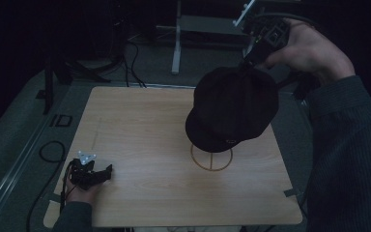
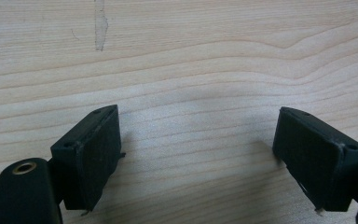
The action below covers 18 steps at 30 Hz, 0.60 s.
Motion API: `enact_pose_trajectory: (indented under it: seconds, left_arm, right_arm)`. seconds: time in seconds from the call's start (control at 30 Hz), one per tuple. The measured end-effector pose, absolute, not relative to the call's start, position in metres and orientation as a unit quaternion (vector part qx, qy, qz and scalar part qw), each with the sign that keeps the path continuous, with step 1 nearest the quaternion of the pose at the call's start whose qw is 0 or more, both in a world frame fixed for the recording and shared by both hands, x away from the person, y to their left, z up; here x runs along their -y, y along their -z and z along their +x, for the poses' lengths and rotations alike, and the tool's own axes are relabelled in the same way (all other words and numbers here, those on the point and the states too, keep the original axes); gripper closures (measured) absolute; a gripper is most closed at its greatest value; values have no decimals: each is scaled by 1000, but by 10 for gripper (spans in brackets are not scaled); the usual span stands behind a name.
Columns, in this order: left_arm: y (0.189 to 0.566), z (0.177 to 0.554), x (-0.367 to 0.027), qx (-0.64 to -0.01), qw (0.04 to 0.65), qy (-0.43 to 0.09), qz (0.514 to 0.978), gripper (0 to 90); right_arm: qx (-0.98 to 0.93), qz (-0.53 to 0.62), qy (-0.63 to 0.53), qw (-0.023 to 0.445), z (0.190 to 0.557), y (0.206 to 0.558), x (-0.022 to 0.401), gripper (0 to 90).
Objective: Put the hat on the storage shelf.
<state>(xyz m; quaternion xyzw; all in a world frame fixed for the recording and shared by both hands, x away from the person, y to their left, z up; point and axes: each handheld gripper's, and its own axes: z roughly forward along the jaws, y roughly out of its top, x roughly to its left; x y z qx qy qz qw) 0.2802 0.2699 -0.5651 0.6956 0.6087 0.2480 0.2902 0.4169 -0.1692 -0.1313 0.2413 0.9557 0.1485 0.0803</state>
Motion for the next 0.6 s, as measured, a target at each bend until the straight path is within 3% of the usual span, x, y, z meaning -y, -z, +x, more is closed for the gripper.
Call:
enact_pose_trajectory:
  seconds: [0.6]
  left_arm:
    - [565,280,-270,-609,291,-248,695,152]
  right_arm:
    - [-953,256,-135,87,427,143,168,666]
